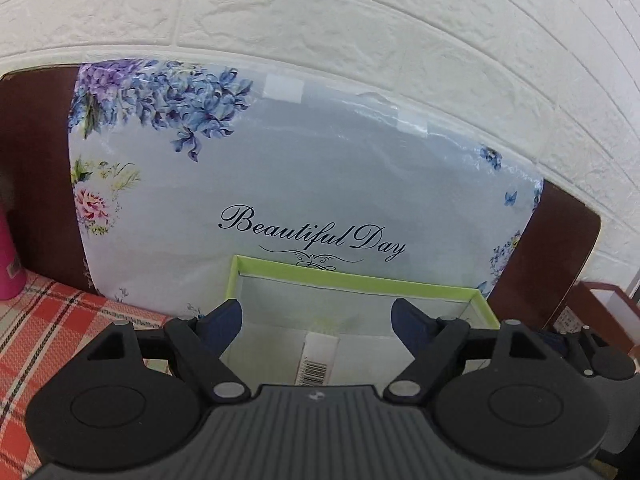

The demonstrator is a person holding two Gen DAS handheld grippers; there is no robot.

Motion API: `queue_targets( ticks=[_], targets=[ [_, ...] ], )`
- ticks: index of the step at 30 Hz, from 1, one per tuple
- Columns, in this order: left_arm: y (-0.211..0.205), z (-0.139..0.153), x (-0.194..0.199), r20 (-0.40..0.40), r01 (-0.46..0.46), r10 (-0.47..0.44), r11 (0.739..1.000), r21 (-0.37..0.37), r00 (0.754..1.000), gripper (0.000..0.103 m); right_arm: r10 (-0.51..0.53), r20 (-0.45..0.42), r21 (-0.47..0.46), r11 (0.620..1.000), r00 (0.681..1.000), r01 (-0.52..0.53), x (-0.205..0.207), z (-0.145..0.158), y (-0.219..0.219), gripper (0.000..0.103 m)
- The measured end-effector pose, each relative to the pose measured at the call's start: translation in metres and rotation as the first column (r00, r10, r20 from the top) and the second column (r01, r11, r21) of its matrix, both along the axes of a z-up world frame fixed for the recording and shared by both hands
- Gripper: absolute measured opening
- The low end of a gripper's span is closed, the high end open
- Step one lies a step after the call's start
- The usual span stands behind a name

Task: Organize objects
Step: 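Carry both items into the lime-green box and open both tools, then move the left tool to a green square box while the right approaches another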

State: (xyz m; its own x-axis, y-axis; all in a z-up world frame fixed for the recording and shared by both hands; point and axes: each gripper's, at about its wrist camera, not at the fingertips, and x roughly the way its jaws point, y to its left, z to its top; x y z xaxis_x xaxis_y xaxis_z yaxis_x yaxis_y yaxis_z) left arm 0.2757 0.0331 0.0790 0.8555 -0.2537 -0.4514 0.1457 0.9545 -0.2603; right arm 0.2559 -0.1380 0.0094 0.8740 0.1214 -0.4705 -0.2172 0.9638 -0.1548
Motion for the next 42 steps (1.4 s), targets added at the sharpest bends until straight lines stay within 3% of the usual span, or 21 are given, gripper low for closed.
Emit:
queue_targets(
  ticks=[5,9,16,20,24,27,31,36,42],
  targets=[
    [0.003,0.021,-0.045,0.022,-0.021,0.022,0.999,-0.042,1.0,0.096,-0.032,0.088,0.009,0.999,0.996,0.031,-0.052,0.032,-0.016,0.103],
    [0.0,0.022,-0.087,0.01,0.007,-0.007,0.998,-0.061,1.0,0.096,-0.048,0.097,0.047,0.998,0.994,0.043,-0.098,0.042,-0.026,0.103],
    [-0.011,-0.004,-0.16,-0.037,0.023,-0.022,1.0,0.02,0.999,0.096,-0.047,0.015,0.137,0.99,0.999,0.044,-0.165,0.021,-0.038,0.103],
    [-0.014,-0.026,-0.189,-0.09,-0.056,0.064,0.994,0.092,0.994,0.096,-0.04,-0.045,0.169,0.984,0.998,0.047,-0.191,0.0,-0.04,0.103],
    [-0.01,-0.043,-0.205,-0.131,-0.109,0.126,0.985,0.134,0.983,0.096,-0.014,-0.1,0.201,0.979,0.995,0.034,-0.213,-0.022,-0.039,0.103],
    [-0.007,-0.052,-0.216,-0.143,-0.14,0.164,0.976,0.164,0.976,0.096,0.012,-0.092,0.23,0.973,0.996,0.009,-0.23,-0.034,-0.036,0.103],
    [-0.002,-0.062,-0.224,-0.182,-0.157,0.193,0.968,0.195,0.964,0.096,0.057,-0.119,0.206,0.978,0.991,-0.032,-0.245,-0.044,-0.024,0.103],
    [0.002,-0.069,-0.231,-0.172,-0.19,0.244,0.942,0.278,0.955,0.096,0.123,-0.168,0.218,0.972,0.978,-0.085,-0.253,-0.053,-0.009,0.103],
    [0.012,-0.073,-0.232,-0.184,-0.219,0.276,0.934,0.282,0.943,0.096,0.211,-0.198,0.207,0.963,0.957,-0.17,-0.261,-0.058,0.018,0.103]
  ],
)
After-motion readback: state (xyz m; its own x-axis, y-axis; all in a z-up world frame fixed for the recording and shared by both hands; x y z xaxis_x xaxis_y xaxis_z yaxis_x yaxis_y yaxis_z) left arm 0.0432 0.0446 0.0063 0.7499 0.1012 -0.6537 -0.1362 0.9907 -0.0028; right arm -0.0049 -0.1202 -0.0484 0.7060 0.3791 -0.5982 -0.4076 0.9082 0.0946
